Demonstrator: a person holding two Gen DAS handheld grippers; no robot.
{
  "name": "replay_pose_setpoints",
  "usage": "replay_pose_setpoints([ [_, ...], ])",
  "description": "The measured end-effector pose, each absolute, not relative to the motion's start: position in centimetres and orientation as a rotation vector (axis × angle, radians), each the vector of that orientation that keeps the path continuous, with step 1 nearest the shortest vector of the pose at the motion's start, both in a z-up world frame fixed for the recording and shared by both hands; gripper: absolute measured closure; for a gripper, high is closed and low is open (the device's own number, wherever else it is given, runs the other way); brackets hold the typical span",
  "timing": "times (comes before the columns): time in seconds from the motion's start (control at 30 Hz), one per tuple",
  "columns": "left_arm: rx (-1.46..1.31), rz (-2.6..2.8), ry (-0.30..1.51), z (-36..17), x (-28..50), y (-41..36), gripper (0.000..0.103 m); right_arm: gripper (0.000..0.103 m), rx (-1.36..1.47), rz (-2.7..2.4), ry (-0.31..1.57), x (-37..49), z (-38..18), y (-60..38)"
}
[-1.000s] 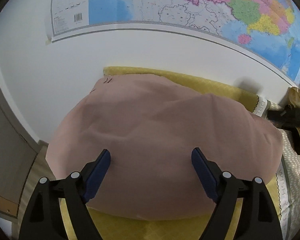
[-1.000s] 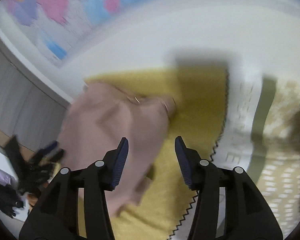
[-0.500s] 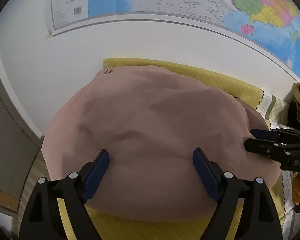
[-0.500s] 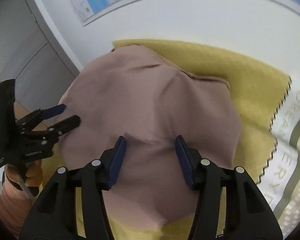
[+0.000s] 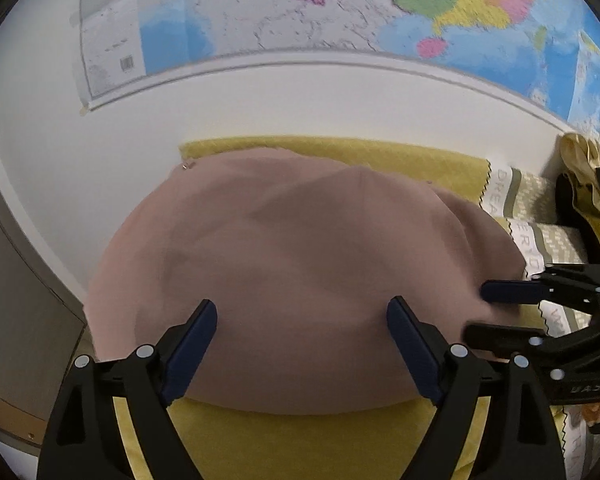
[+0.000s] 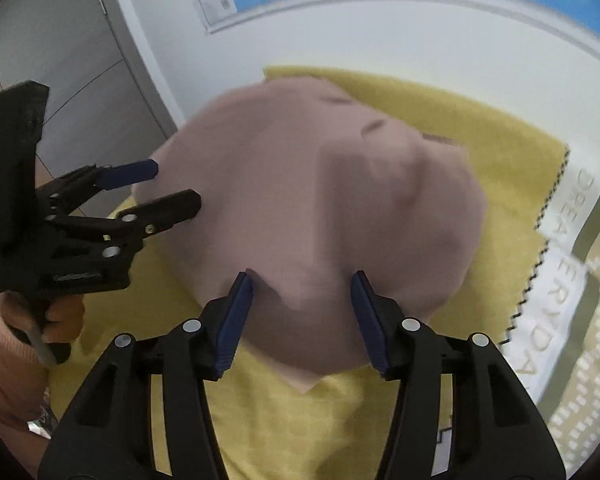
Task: Fold large clothes
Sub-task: 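Open both grippers and release the bundle, pulling both grippers back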
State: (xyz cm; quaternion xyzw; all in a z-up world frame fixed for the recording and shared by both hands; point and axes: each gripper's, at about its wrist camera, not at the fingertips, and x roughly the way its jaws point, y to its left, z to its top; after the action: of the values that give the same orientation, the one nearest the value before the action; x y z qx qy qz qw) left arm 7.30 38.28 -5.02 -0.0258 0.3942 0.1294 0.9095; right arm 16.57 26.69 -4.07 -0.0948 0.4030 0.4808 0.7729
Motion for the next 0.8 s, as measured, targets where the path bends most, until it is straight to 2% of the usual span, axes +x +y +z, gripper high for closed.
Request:
replay_pose_setpoints([
  [0.1,-0.059,0.280,0.835,-6.0,7.7,38.3,0.019,0.051,-0.172,1.044,0.882,16.9,-4.2,27.2],
  [0.27,-0.068,0.284,0.828,-5.9,7.4,38.2,0.019,0.042,-0.162,1.049,0.878,16.3,-3.3,26.4],
  [0.5,-0.066,0.296,0.825,-5.6,7.1,37.6,0.018,0.042,-0.150,1.049,0.837,15.4,-2.3,25.1],
  [0.7,-0.071,0.300,0.806,-5.1,6.5,36.9,0.010,0.040,-0.154,1.035,0.809,15.0,-1.8,24.4],
  [0.8,-0.086,0.309,0.790,-4.6,6.1,36.8,0.007,0.034,-0.143,1.031,0.792,14.8,-1.6,24.0],
])
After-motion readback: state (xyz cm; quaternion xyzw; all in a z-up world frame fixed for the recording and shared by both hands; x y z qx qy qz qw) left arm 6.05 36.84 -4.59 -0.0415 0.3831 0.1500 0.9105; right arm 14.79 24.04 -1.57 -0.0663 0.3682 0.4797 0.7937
